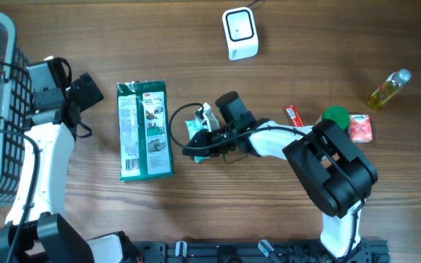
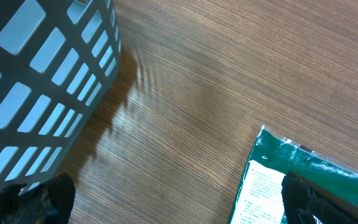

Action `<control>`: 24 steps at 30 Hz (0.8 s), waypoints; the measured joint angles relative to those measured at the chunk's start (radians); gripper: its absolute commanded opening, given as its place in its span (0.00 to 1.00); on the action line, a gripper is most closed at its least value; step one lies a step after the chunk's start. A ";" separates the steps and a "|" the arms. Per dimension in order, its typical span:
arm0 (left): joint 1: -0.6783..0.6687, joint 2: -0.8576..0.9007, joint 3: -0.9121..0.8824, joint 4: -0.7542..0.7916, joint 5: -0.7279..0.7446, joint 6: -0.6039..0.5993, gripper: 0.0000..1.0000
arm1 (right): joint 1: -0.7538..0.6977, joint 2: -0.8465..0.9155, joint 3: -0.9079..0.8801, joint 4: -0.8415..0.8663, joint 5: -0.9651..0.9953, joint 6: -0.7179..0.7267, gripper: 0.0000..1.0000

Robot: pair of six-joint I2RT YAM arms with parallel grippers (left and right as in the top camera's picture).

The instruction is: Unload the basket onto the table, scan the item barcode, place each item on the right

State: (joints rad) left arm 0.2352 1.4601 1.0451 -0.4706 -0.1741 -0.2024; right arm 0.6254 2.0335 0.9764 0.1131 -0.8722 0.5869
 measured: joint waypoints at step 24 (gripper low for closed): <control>0.000 0.000 0.000 0.000 0.000 0.000 1.00 | -0.003 -0.182 0.047 -0.449 0.518 -0.034 0.24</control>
State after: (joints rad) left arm 0.2352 1.4601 1.0451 -0.4706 -0.1738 -0.2024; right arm 0.6228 1.8519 1.0237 -0.3359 -0.3538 0.5526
